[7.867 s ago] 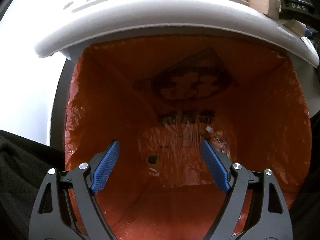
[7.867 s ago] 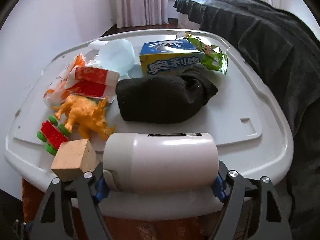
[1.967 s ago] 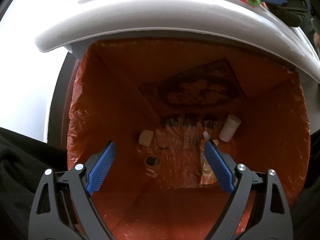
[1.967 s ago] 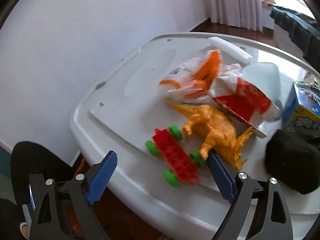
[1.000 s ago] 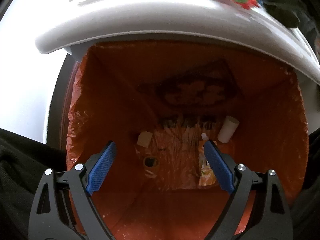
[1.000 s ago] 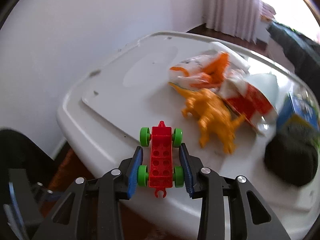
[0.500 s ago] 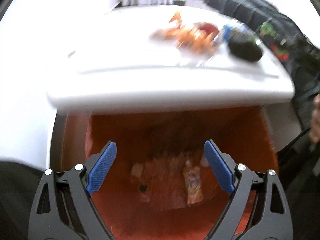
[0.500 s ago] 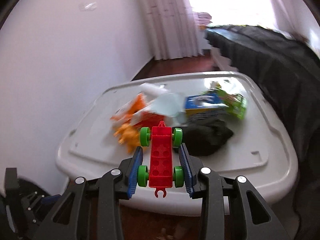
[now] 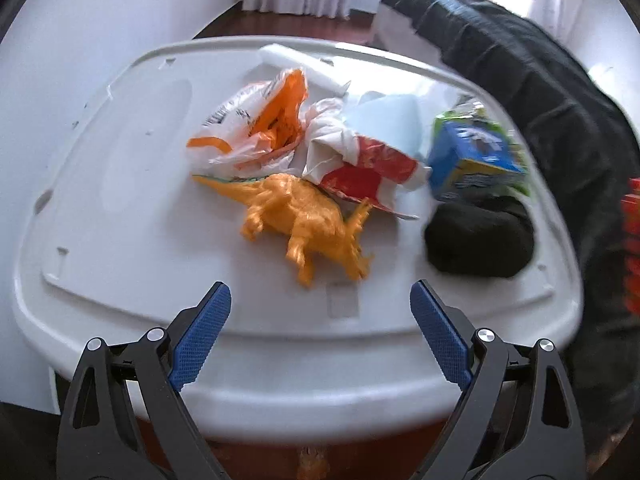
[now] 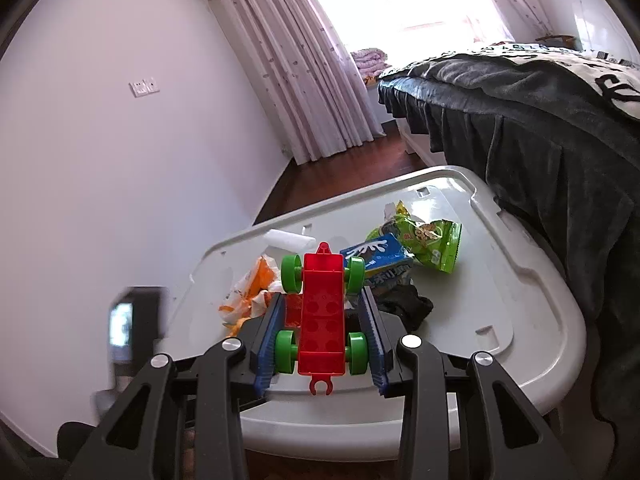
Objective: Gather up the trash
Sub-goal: 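Grasp the orange toy dinosaur with the left tool while the right tool holds the car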
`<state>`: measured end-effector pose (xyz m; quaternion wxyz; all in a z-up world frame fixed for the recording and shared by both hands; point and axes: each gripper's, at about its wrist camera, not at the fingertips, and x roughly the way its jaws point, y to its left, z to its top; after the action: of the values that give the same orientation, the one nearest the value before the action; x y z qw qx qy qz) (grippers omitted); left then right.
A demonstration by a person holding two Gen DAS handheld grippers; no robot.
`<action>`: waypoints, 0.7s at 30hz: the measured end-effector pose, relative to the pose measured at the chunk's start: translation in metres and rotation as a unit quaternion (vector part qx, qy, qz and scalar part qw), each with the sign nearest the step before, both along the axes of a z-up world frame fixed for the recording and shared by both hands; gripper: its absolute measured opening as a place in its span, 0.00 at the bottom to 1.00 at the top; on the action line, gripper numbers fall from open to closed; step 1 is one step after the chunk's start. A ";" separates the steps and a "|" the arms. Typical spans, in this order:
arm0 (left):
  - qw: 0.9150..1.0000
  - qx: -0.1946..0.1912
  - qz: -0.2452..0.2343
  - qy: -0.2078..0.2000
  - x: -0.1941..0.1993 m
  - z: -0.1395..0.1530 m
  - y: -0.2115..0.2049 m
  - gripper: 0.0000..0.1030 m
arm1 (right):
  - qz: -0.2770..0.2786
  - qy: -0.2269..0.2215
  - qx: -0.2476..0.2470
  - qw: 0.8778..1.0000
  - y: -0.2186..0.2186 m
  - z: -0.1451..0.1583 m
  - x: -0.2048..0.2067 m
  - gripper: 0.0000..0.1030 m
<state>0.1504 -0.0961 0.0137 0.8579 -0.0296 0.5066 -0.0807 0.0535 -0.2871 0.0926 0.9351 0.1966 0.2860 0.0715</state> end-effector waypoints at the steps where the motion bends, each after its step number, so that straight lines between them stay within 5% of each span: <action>1: 1.000 0.009 0.010 -0.002 0.006 -0.004 -0.001 0.86 | 0.002 -0.002 0.002 1.000 0.000 0.001 0.000 0.36; 9: 0.995 0.067 0.055 -0.044 0.039 -0.019 -0.005 0.87 | 0.022 -0.005 0.004 1.000 0.008 0.002 0.003 0.36; 12: 0.994 0.066 0.043 -0.074 0.032 -0.016 -0.003 0.67 | 0.023 -0.004 0.004 1.000 0.010 0.002 0.003 0.36; 21: 0.994 0.031 -0.020 -0.103 0.005 -0.016 0.019 0.66 | 0.030 0.010 0.004 0.999 0.014 -0.005 0.010 0.36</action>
<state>0.1552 -0.0770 -0.0022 0.9043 0.0153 0.4181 -0.0849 0.0637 -0.2733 0.0878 0.9287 0.1921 0.3013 0.0990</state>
